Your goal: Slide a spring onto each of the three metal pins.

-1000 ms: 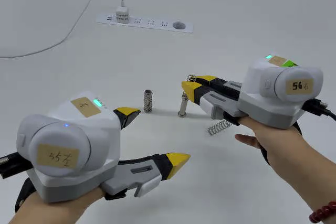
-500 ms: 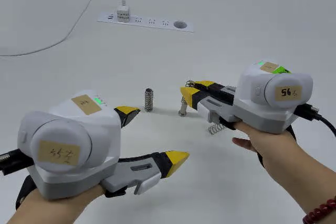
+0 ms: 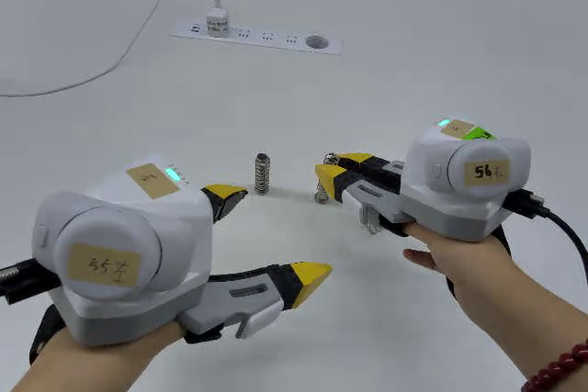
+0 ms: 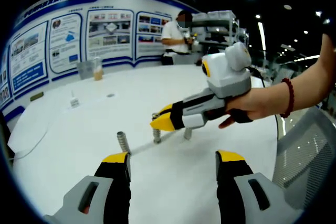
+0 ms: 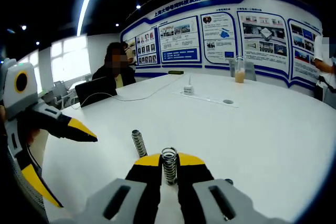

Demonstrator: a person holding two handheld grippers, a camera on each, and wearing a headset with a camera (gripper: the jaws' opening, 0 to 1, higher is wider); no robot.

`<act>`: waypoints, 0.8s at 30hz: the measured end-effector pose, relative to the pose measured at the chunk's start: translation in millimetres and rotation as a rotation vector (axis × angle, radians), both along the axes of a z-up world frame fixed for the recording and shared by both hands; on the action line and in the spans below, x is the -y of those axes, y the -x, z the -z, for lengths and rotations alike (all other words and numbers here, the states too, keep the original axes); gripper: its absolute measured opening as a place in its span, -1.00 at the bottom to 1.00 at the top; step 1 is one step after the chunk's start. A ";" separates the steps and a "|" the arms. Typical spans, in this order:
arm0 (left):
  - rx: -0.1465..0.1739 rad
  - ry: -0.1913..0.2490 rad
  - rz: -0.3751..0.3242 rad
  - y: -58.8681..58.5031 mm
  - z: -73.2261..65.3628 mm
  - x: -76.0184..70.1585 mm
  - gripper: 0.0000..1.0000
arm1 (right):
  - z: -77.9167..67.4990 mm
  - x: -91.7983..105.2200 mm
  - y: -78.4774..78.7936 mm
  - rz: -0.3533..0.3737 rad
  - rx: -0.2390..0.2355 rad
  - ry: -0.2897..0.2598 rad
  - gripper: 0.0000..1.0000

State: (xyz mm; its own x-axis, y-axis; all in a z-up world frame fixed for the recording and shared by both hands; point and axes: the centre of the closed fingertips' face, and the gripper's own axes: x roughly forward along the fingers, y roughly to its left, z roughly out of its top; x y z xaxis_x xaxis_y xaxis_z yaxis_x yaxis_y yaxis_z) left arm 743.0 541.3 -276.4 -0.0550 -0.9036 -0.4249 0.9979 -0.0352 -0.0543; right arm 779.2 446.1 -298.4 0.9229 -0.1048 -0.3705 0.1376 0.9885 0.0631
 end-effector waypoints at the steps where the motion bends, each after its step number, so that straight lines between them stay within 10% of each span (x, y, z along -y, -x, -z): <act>1: 0.001 -0.001 0.000 0.0 0.2 -0.1 0.34 | 1.0 0.3 -0.3 0.003 -0.003 -0.001 -0.77; 24: 0.007 -0.013 0.006 0.8 2.6 -1.2 0.30 | 15.1 0.6 0.9 0.030 -0.056 -0.013 -0.74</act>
State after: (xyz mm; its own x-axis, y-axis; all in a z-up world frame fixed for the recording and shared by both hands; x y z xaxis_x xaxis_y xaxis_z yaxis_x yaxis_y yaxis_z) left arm 742.2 542.5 -279.0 -0.0572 -0.8977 -0.4369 0.9981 -0.0405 -0.0474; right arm 778.3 445.5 -313.5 0.8971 -0.1270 -0.4233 0.1710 0.9830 0.0675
